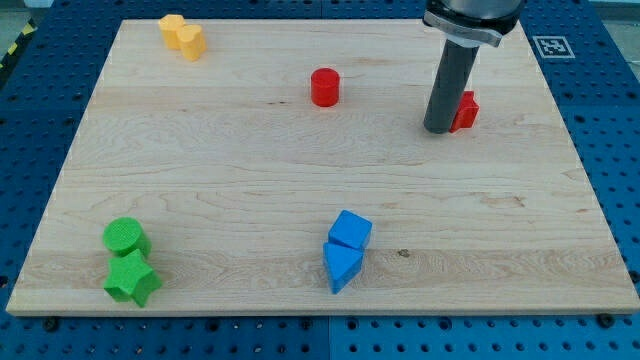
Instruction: Move the red circle diagonally to the red star
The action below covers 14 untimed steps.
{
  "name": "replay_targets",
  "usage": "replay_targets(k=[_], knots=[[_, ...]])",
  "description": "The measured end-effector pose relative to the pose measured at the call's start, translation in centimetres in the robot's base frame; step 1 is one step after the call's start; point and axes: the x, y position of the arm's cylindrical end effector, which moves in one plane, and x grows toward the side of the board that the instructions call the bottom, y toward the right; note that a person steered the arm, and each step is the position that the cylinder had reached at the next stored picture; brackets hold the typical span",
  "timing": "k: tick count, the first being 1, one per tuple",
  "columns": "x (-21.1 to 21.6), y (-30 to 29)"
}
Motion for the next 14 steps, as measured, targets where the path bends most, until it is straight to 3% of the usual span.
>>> replay_targets(k=[1, 2, 5, 6, 7, 9, 10, 11, 14], knots=[[-1.1, -2.9], [-2.5, -2.2], [-2.4, 7.0], [-2.4, 6.6], [-2.5, 1.3], [-3.1, -14.7], [-6.5, -21.9], [-9.2, -23.1], [-6.4, -18.5]])
